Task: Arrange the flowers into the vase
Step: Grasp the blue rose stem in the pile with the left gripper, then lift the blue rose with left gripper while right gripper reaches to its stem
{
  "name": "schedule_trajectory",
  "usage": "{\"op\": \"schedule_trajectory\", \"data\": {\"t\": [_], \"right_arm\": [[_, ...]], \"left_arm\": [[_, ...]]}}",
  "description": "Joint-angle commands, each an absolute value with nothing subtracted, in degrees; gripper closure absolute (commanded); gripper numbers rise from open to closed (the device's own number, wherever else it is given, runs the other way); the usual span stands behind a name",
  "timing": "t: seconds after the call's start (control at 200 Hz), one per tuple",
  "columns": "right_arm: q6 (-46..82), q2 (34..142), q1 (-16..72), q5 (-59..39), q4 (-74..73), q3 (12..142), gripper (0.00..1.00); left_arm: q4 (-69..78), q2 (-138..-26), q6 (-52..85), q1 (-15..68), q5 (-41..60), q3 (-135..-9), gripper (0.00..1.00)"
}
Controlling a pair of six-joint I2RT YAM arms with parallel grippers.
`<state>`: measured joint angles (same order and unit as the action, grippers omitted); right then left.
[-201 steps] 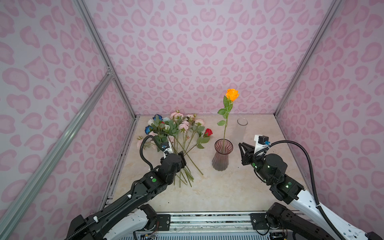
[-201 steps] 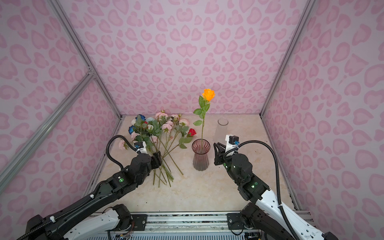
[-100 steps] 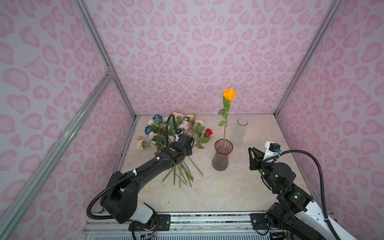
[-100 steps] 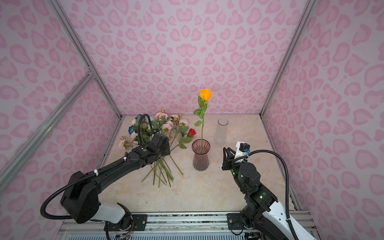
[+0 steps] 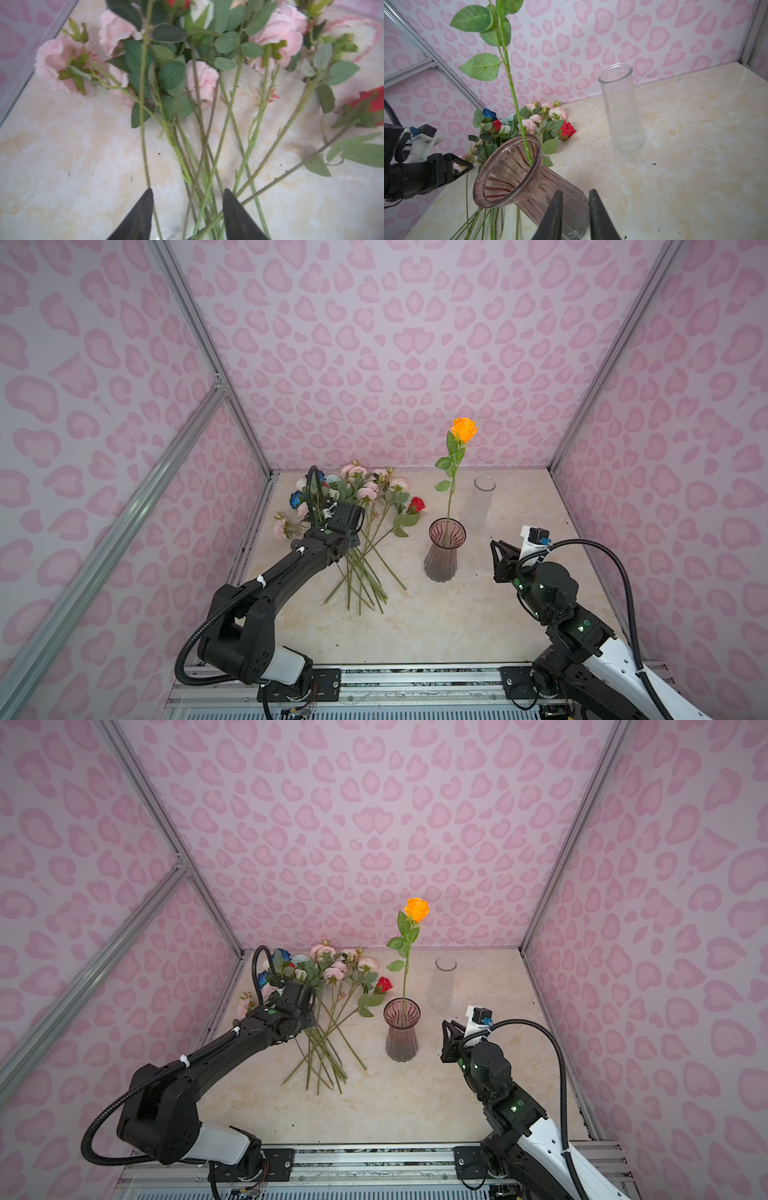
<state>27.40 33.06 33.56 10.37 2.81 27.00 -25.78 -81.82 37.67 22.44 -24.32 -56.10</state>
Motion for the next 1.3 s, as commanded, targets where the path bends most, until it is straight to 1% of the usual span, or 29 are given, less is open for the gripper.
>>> {"op": "schedule_trajectory", "data": {"t": [0.0, 0.1, 0.235, 0.355, 0.47, 0.555, 0.58, 0.62, 0.755, 0.835, 1.1, 1.295], "right_arm": [[27.8, 32.9, 33.2, 9.3, 1.0, 26.6, 0.76], [27.7, 32.6, 33.1, 9.2, 0.9, 26.5, 0.76], [27.8, 32.6, 32.8, 8.9, 1.2, 26.5, 0.76], [28.1, 32.0, 32.7, 8.8, 1.9, 26.5, 0.76], [28.4, 31.3, 32.7, 9.1, 2.1, 26.0, 0.76], [28.5, 31.0, 32.8, 9.1, 2.2, 26.0, 0.76], [28.5, 31.0, 32.8, 9.1, 2.3, 26.1, 0.76], [28.5, 30.9, 32.7, 9.1, 2.4, 26.1, 0.76], [28.1, 30.9, 32.6, 9.4, 2.9, 26.2, 0.76], [28.0, 30.6, 32.6, 9.6, 2.8, 26.0, 0.76], [28.1, 31.3, 32.6, 9.1, 1.3, 26.1, 0.78], [28.5, 31.3, 32.6, 8.9, 0.3, 26.1, 0.78]], "left_arm": [[-23.8, -77.4, 43.2, 19.5, -25.2, -51.7, 0.44], [-18.3, -75.7, 42.5, 16.4, -20.1, -47.5, 0.44], [-11.7, -76.4, 39.9, 15.1, -16.4, -44.3, 0.45], [-9.7, -78.7, 38.2, 15.0, -16.2, -43.8, 0.48], [-8.1, -80.5, 37.7, 14.9, -17.8, -43.4, 0.54], [-7.1, -82.3, 37.0, 14.9, -17.4, -43.2, 0.63], [-7.0, -82.8, 36.9, 14.9, -17.2, -43.5, 0.72], [-7.0, -83.3, 36.5, 14.9, -16.8, -43.7, 0.79], [-7.4, -83.0, 36.6, 14.9, -16.6, -43.5, 0.91], [-8.6, -81.3, 36.6, 14.9, -17.0, -43.5, 0.96], [-12.7, -71.5, 34.7, 14.9, -17.1, -47.5, 0.96], [-16.1, -66.8, 31.2, 14.9, -20.3, -53.1, 0.97]]}}
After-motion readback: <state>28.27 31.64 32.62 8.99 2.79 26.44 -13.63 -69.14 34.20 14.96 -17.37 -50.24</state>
